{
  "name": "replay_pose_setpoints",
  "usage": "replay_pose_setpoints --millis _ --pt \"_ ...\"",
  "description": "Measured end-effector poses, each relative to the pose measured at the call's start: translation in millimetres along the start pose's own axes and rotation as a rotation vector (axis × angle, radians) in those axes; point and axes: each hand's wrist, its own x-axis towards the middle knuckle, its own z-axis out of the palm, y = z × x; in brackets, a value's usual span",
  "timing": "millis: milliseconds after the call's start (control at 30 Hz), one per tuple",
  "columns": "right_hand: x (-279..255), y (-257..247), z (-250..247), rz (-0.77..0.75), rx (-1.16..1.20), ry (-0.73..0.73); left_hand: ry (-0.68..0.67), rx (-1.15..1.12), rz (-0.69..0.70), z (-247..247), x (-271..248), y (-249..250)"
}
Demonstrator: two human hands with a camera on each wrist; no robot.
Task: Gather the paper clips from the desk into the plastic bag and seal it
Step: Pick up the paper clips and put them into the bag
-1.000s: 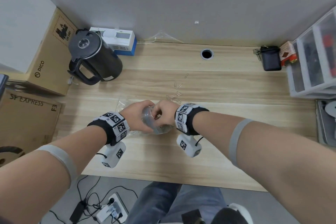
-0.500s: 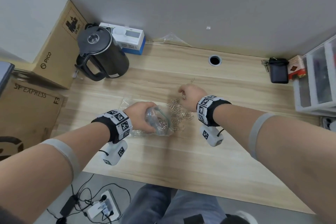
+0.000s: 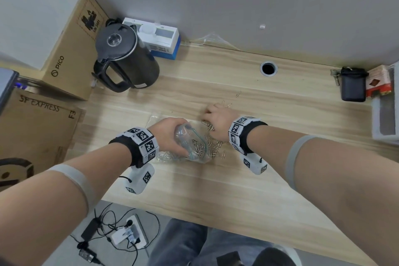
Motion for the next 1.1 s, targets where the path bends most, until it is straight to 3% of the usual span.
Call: replay_pose_setpoints --millis 533,1100 --pt "-16 -6 7 -0.160 -0.059 -0.076 -0.027 0.079 -0.004 -7 1 7" --pt "-36 -18 30 -0.089 -0.069 0.016 0.004 0.061 0.013 -4 -19 0"
